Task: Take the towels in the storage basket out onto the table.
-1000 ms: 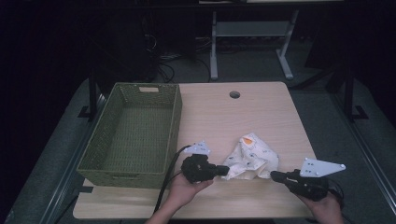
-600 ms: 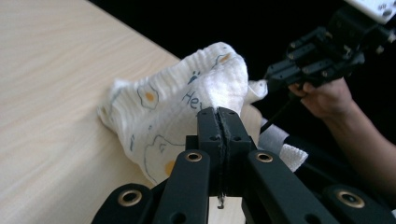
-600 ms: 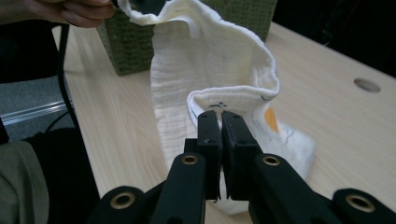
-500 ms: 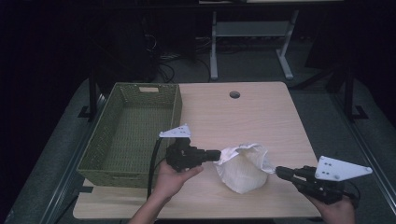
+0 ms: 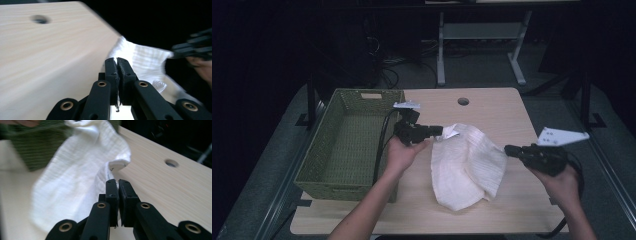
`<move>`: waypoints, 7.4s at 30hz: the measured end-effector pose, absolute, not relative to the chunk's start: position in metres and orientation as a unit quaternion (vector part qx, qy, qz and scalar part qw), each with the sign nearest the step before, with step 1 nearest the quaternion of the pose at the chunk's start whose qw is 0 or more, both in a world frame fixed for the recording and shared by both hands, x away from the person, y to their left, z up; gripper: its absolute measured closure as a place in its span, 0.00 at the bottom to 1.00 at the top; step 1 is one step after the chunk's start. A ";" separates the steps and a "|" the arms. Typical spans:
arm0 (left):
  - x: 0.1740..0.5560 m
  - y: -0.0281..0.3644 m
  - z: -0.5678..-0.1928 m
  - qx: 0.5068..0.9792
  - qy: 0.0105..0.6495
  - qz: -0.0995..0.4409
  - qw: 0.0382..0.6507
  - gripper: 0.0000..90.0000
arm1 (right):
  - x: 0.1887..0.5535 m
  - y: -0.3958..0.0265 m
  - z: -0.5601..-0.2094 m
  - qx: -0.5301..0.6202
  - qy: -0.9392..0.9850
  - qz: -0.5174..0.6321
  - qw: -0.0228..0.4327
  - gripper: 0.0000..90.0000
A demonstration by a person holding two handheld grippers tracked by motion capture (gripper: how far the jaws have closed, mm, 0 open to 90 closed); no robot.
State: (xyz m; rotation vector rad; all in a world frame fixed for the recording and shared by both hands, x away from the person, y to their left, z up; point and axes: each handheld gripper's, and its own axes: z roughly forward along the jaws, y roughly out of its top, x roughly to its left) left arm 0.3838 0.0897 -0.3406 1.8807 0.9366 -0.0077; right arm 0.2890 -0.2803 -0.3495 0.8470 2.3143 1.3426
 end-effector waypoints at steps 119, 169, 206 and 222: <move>0.296 0.069 -0.463 0.855 0.363 -0.026 0.369 0.74 | 0.263 -0.286 -0.467 0.344 0.867 0.358 0.046 0.88; 0.292 0.059 -0.468 0.837 0.369 -0.055 0.401 0.70 | 0.270 -0.286 -0.468 0.384 0.847 0.357 0.086 0.81; 0.400 0.057 -0.441 0.748 0.463 0.039 0.474 0.59 | 0.389 -0.321 -0.447 0.448 0.798 0.393 0.090 0.66; 0.417 0.066 -0.457 0.745 0.504 0.078 0.429 0.63 | 0.416 -0.325 -0.468 0.479 0.792 0.365 0.096 0.66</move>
